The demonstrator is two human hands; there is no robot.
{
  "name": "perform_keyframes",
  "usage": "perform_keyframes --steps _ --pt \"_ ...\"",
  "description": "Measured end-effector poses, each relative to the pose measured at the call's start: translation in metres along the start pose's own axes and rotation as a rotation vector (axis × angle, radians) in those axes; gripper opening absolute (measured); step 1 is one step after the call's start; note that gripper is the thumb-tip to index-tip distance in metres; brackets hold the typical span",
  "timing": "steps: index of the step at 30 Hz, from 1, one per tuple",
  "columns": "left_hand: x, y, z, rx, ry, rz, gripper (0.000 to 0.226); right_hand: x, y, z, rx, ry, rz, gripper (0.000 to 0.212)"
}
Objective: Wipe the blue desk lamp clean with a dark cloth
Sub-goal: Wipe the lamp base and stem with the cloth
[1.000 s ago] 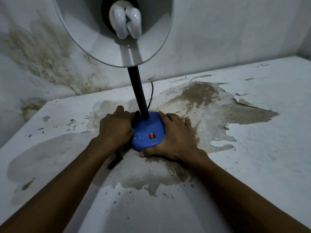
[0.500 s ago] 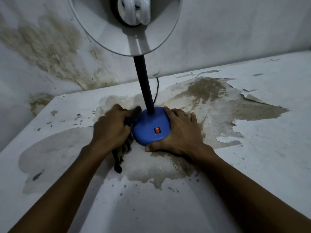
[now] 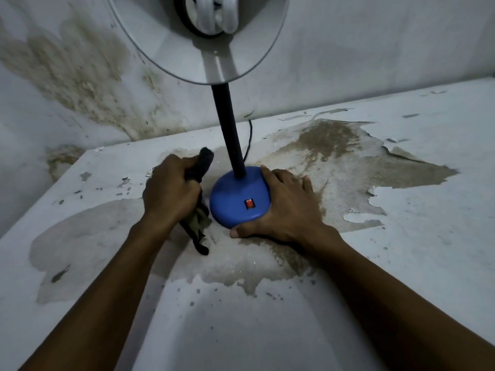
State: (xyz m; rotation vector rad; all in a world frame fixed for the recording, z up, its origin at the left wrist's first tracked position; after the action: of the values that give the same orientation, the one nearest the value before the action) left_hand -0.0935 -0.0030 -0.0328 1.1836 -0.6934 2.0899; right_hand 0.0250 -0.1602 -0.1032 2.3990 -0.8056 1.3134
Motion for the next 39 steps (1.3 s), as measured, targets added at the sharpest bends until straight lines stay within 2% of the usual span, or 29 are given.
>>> perform_keyframes --steps 1,3,5,7,9,10,11,12,14,15,16,18,20,24,26,29,30,32,34,36,38,39 --pt "-0.006 -0.004 0.0 0.018 -0.131 -0.074 0.054 0.0 -0.001 0.0 0.001 0.001 0.008 0.14" --pt "-0.02 0.002 0.001 -0.06 -0.337 -0.214 0.06 -0.001 -0.001 0.0 -0.003 -0.003 0.012 0.14" --pt "-0.019 0.016 0.002 -0.126 -0.414 -0.238 0.055 -0.001 -0.001 0.001 -0.003 -0.004 0.019 0.14" --pt "-0.007 0.032 0.003 -0.154 -0.313 -0.354 0.046 -0.002 -0.003 0.002 -0.006 -0.014 0.021 0.138" --pt "0.011 0.048 0.01 -0.131 0.009 -0.58 0.04 -0.002 -0.005 0.003 -0.001 -0.026 0.014 0.136" --pt "0.018 0.051 0.015 -0.116 0.152 -0.654 0.046 -0.002 -0.005 0.003 0.001 -0.023 0.009 0.135" --pt "0.023 0.052 0.017 -0.111 0.219 -0.639 0.052 -0.003 -0.005 0.002 0.003 -0.014 0.004 0.136" --pt "0.024 0.046 0.016 -0.096 0.264 -0.532 0.054 -0.003 -0.005 0.002 0.001 -0.007 0.007 0.136" --pt "0.018 0.021 0.004 -0.007 0.299 -0.24 0.041 -0.002 -0.003 0.001 -0.003 0.01 0.017 0.138" --pt "0.014 0.01 0.001 0.038 0.285 -0.154 0.03 -0.001 -0.002 0.001 -0.005 0.018 0.015 0.139" --pt "0.009 0.002 0.0 0.063 0.224 -0.134 0.027 -0.001 -0.002 0.001 -0.006 0.021 0.013 0.14" --pt "-0.004 -0.004 0.003 0.027 0.011 -0.231 0.044 -0.001 -0.001 0.001 -0.009 0.017 0.015 0.141" --pt "-0.016 0.004 0.009 -0.025 -0.168 -0.25 0.054 -0.001 -0.002 0.0 -0.008 0.013 0.022 0.138" --pt "-0.019 0.039 0.016 -0.049 -0.282 -0.167 0.046 -0.003 -0.003 0.0 -0.003 0.01 0.036 0.135" --pt "-0.013 0.057 0.017 -0.129 -0.231 -0.262 0.044 -0.003 -0.005 0.0 -0.001 0.001 0.035 0.132" --pt "0.004 0.072 0.025 -0.176 0.189 -0.548 0.031 -0.003 -0.007 0.002 -0.007 0.015 0.021 0.127" --pt "0.007 0.069 0.025 -0.152 0.277 -0.534 0.028 -0.003 -0.007 0.002 -0.005 0.019 0.012 0.128" --pt "0.009 0.054 0.024 -0.114 0.306 -0.282 0.033 -0.002 -0.005 0.002 -0.005 0.019 0.004 0.137" --pt "0.007 0.034 0.023 -0.084 0.126 -0.063 0.038 -0.001 -0.003 0.001 -0.012 0.018 0.009 0.144" --pt "-0.003 0.024 0.031 -0.1 -0.171 -0.116 0.043 -0.001 -0.002 0.001 -0.011 0.019 0.013 0.144" --pt "-0.019 0.028 0.04 -0.205 -0.455 -0.208 0.047 -0.001 -0.003 0.001 -0.01 0.012 0.015 0.14" --pt "-0.023 0.034 0.044 -0.257 -0.524 -0.232 0.048 -0.001 -0.003 0.001 -0.008 0.007 0.018 0.137"
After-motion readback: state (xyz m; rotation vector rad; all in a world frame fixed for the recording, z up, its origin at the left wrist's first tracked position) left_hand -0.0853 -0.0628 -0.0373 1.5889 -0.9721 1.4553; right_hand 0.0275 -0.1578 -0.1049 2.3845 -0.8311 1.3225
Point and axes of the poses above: each hand's wrist, its own y-axis away from the middle knuckle, its own x-axis out of the back of the hand, z = x × y, the point moved 1 cm from there along -y, towards the middle knuckle, and after that the axes turned 9 degrees about -z, right-handed, at the moved point
